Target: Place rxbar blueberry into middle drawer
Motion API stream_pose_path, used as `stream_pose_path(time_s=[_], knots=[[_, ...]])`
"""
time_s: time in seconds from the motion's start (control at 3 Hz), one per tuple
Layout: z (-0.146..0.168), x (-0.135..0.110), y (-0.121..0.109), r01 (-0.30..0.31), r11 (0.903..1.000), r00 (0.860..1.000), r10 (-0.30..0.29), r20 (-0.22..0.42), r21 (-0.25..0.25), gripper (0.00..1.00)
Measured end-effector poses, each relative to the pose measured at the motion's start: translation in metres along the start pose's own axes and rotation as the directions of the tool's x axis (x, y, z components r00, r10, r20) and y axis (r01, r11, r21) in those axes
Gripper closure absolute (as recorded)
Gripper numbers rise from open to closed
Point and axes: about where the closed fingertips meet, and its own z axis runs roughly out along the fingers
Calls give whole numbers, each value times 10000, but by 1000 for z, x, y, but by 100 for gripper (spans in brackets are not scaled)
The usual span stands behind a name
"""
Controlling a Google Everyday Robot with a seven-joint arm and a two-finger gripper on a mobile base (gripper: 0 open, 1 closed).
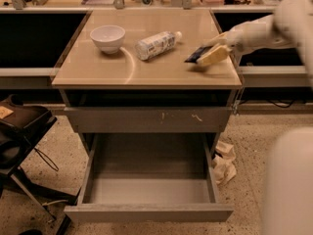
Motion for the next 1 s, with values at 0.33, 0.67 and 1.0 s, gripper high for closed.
stream_pose_path(time_s=[0.33, 0.67, 1.0], knots=[[-105, -44, 4, 307, 9820, 9909, -543, 1229, 1863, 100], [-183, -107, 63, 394, 9692, 9592, -1048, 2627, 2429, 100], [-162, -74, 135, 127, 9962, 9605, -360, 2760, 856, 100]])
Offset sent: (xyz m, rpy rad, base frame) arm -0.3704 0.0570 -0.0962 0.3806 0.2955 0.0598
